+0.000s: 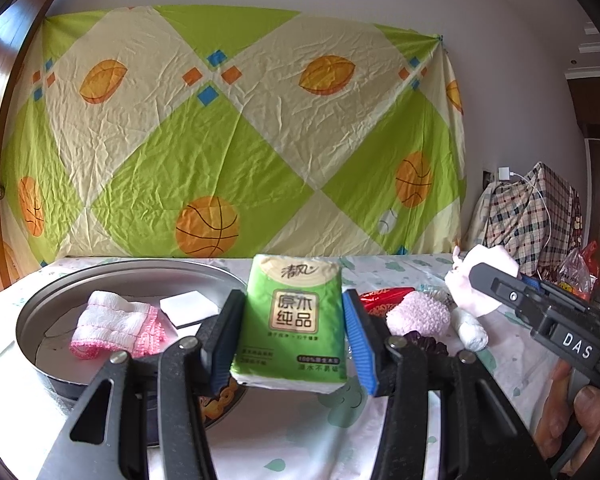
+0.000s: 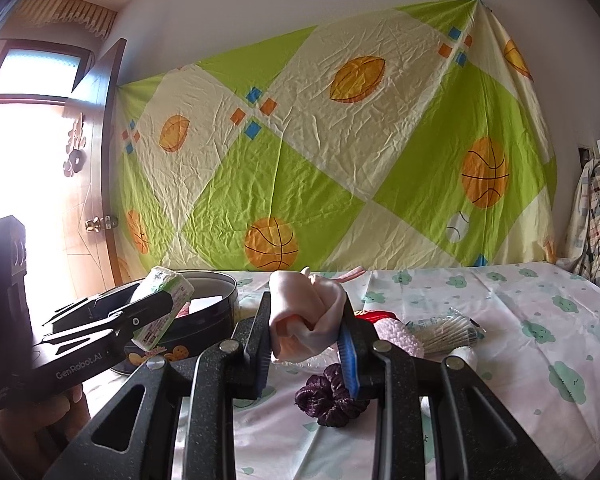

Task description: Organize soft objects

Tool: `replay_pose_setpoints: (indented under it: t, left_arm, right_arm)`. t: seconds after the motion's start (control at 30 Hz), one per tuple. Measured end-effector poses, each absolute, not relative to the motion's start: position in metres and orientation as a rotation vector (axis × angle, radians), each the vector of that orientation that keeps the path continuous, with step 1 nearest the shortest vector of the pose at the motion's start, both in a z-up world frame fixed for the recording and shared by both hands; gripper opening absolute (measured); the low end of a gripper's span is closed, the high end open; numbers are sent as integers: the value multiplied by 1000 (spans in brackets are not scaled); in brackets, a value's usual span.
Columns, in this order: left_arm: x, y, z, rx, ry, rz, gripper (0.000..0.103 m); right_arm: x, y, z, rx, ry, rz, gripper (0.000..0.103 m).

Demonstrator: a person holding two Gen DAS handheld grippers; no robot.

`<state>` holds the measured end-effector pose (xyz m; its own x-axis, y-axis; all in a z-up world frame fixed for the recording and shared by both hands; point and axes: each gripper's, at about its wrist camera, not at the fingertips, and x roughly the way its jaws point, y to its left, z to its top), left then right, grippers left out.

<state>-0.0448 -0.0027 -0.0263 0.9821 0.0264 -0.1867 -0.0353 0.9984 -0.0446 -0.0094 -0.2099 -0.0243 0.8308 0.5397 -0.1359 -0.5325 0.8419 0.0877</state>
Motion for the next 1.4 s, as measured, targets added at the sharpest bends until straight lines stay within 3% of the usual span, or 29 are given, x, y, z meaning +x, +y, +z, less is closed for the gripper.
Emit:
replay_pose_setpoints:
  t: [1.4]
  left_arm:
    - [-45,66,-18,-117,209,165,49]
  right_arm:
    - [-3,-157,-3,14,168,660,31]
